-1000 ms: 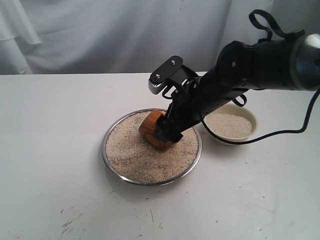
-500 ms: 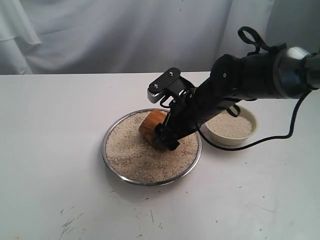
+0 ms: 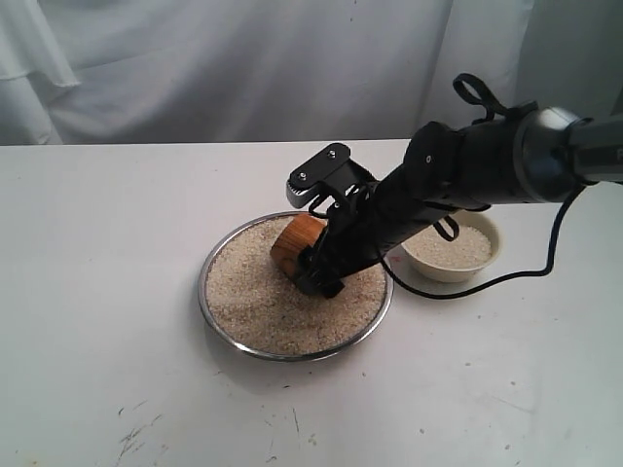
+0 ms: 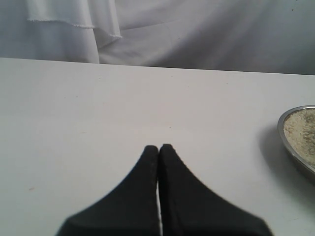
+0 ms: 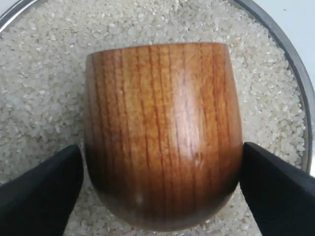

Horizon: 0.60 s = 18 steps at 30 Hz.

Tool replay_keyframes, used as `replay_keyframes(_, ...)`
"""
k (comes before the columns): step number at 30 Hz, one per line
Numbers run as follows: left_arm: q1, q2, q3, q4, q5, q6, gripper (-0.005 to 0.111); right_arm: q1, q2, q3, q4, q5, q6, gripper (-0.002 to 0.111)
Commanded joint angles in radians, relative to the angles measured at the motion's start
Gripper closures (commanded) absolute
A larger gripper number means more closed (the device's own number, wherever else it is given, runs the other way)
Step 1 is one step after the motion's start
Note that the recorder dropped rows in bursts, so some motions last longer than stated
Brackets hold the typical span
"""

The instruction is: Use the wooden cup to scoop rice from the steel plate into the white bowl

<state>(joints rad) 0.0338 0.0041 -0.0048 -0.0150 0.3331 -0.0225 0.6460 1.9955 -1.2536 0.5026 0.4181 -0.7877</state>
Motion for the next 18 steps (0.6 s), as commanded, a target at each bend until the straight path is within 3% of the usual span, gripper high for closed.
replay_keyframes(1,-0.003,-0.004,0.005,0.001,-0.014,-0.001,0.107,-0.005,-0.001,-0.001,0.033,-0.031,-0.020,0.030)
replay_keyframes(8,-0.003,-0.004,0.005,0.001,-0.014,-0.001,0.107,-0.005,0.011,-0.001,0.040,-0.030,-0.024,0.036)
replay_keyframes(18,-0.003,-0.004,0.005,0.001,-0.014,-0.001,0.107,-0.005,-0.021,-0.001,0.005,-0.012,-0.024,0.103)
